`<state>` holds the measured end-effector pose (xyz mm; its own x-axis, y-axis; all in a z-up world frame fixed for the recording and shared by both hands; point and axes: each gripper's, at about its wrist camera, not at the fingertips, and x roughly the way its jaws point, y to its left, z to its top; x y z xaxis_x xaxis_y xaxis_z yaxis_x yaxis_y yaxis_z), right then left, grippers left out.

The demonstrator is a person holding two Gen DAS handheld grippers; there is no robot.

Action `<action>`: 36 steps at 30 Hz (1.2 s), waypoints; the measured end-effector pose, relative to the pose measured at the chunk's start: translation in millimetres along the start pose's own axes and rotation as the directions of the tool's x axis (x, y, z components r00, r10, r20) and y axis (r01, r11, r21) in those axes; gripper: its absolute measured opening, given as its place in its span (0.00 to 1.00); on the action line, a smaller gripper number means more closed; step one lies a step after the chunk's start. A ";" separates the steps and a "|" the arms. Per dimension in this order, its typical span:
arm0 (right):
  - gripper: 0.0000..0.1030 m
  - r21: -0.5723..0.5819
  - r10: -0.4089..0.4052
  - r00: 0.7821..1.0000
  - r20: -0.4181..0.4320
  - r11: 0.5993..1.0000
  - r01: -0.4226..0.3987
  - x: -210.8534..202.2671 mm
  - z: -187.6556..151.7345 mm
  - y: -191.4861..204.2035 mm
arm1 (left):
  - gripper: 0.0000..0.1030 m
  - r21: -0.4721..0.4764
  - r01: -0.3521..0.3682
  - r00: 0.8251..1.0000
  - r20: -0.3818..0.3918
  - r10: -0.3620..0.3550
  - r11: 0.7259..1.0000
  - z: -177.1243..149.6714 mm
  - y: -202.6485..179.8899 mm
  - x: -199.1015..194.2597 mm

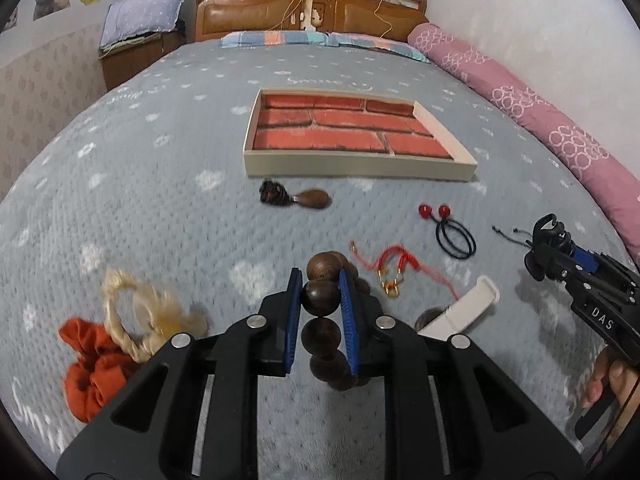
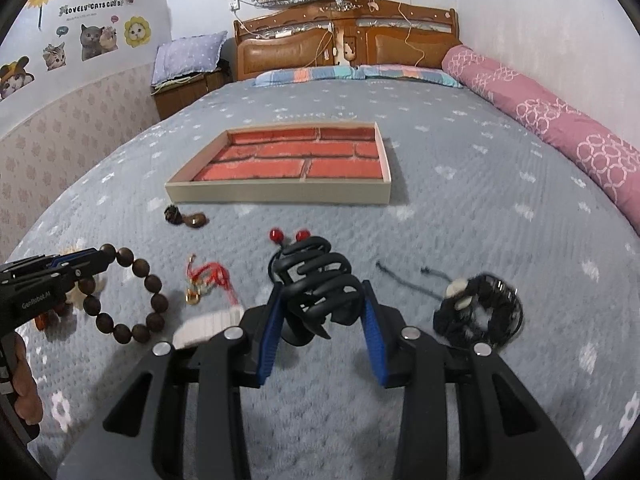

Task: Organize jewelry
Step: 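Lift and carry the claw clip in right tool while left tool carries the bracelet over the tray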

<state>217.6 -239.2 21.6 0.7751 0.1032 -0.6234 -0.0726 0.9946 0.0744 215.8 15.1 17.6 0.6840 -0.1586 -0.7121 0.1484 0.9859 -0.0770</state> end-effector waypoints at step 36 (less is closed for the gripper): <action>0.36 -0.005 -0.029 0.992 -0.124 1.000 0.029 229.1 178.3 -22.8 | 0.17 0.023 -0.048 0.999 0.005 0.048 0.999 216.2 6.5 185.5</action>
<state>508.7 -240.4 15.8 0.6933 0.0749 -0.7167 -0.0532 0.9972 0.0527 498.0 -19.3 35.9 0.6941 -0.1118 -0.7111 0.1322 0.9909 -0.0268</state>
